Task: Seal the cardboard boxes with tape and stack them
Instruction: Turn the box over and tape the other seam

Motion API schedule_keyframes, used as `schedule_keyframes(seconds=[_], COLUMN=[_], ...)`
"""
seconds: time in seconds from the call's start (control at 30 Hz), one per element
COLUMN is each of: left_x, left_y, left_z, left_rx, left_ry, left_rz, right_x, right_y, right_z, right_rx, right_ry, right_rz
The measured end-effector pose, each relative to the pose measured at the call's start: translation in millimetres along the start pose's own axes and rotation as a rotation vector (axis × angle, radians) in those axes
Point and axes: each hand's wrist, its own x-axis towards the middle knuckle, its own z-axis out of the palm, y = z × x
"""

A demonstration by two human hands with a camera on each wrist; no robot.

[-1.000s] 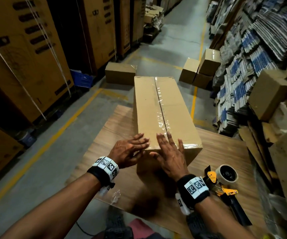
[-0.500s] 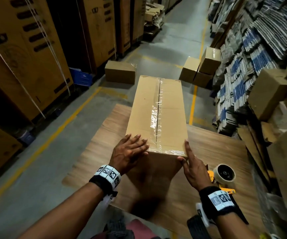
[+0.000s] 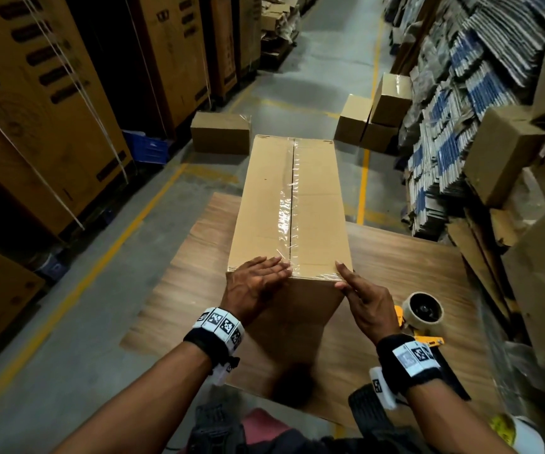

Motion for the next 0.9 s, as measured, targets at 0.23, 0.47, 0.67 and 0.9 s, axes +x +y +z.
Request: schedule_keyframes(seconds=[0.23,0.47,0.67,0.9], left_x=[5.9,5.0,18.1,4.3], left_y=[-4.3,-12.7,-25.0,-3.5], left_z=[-19.3,-22.0,-46.2,-70.5], left_rx=[-0.063,-0.073,-0.008,0.052], left_ry=[-0.071,-0.088,-0.299,-0.31], left_rz=[-0.061,-0.084,-0.266,-0.296], right_x=[-4.9,-7.4,-9.3,-17.7], right_y=[-2.2,-1.8,-22.0,-58.1], right_z=[-3.2,14.7,19.0,47.3], right_rx=[0.065,0.18,0.034,-0.112], right_ry=[-0.008,0.108,0.058,-0.053], right_rz=[0.061,0.022,-0.102,-0.206])
